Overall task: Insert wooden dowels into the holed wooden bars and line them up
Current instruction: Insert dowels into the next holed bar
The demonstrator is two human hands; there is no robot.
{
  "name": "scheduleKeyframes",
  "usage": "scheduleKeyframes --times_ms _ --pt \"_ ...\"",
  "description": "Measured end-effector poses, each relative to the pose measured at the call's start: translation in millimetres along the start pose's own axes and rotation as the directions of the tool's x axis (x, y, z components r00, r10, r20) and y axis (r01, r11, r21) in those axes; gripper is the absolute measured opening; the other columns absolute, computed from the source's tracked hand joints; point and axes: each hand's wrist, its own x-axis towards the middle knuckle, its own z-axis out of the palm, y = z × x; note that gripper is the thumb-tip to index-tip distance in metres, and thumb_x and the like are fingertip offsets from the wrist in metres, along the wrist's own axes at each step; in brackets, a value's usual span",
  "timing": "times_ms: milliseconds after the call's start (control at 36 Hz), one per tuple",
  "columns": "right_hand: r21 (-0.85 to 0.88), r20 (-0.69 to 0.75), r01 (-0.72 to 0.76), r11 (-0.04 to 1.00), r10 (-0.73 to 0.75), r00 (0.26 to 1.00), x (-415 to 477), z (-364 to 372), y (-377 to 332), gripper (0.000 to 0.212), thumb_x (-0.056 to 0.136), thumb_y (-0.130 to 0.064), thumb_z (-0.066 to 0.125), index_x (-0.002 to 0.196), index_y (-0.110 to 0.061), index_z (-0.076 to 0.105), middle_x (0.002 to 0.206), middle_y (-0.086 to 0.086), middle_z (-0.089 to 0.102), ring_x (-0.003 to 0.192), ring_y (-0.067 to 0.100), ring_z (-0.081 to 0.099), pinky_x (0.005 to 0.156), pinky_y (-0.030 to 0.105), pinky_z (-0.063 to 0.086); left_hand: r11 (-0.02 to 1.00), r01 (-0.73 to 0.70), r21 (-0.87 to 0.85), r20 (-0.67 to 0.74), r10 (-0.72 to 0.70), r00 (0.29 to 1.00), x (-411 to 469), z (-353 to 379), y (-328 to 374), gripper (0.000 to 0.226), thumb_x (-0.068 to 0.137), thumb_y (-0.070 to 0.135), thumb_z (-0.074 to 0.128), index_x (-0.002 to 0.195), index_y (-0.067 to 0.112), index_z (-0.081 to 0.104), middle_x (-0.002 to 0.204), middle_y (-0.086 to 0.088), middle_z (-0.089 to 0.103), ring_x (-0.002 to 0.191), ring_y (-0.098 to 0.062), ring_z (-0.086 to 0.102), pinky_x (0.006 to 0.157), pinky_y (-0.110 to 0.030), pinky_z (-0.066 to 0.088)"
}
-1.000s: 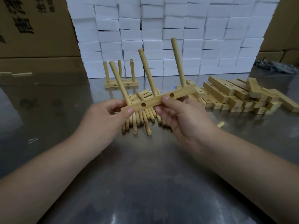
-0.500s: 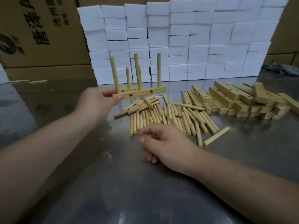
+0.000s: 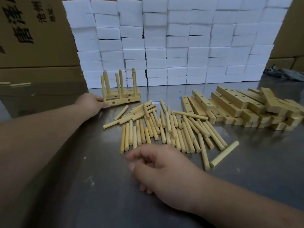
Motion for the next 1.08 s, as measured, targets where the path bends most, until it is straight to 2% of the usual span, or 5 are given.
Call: scheduleKeyframes --times_ms 306,667,833,945,1083 --pt "0.015 0.034 -0.043 0.999 0.042 0.999 1 -3 -2 0.011 0.085 -0.04 0.058 0.076 -0.044 0.055 0.075 -0.02 0.059 0.073 0.0 0.059 0.081 0.033 0.055 0.984 -0.028 0.176 -0.012 0.03 0.999 38 22 11 0.037 0.087 0.039 0.059 0.114 0.013 0.062 0.097 -0.007 0.066 0.089 -0.024 0.057 0.072 -0.033 0.046" --pt "0.004 0.037 -0.067 0.998 0.067 0.997 2 -5 -5 0.011 0.084 -0.041 0.059 0.075 -0.045 0.055 0.071 -0.018 0.059 0.067 -0.003 0.057 0.08 0.026 0.054 0.938 0.05 0.343 -0.069 -0.028 0.997 54 30 17 0.034 0.086 0.04 0.057 0.082 0.006 0.059 0.08 -0.012 0.059 0.065 -0.024 0.052 0.049 -0.03 0.035" --pt "0.007 0.03 -0.061 0.998 0.061 0.998 1 -5 -5 0.007 0.084 -0.041 0.059 0.079 -0.045 0.056 0.078 -0.017 0.06 0.073 -0.002 0.058 0.081 0.028 0.054 0.889 -0.063 0.453 -0.163 0.152 0.975 36 32 40 0.026 0.085 0.032 0.044 0.078 0.009 0.054 0.072 -0.008 0.055 0.062 -0.023 0.05 0.051 -0.027 0.033" --pt "0.018 0.035 -0.047 0.999 0.046 0.998 1 -4 -4 0.003 0.086 -0.039 0.058 0.085 -0.042 0.059 0.08 -0.015 0.059 0.075 0.001 0.059 0.082 0.034 0.054 0.922 -0.25 0.296 -0.14 0.3 0.943 17 34 78 0.026 0.088 0.031 0.041 0.085 0.009 0.056 0.072 -0.004 0.052 0.065 -0.022 0.048 0.052 -0.028 0.033" --pt "-0.003 0.037 -0.008 1.0 0.008 0.999 2 -3 -3 0.007 0.087 -0.037 0.057 0.081 -0.041 0.057 0.078 -0.014 0.06 0.069 0.0 0.057 0.078 0.033 0.055 0.843 -0.537 -0.033 0.178 0.534 0.827 -33 48 154 0.033 0.087 0.046 0.049 0.116 0.031 0.052 0.108 0.003 0.057 0.076 -0.011 0.056 0.059 -0.023 0.037"
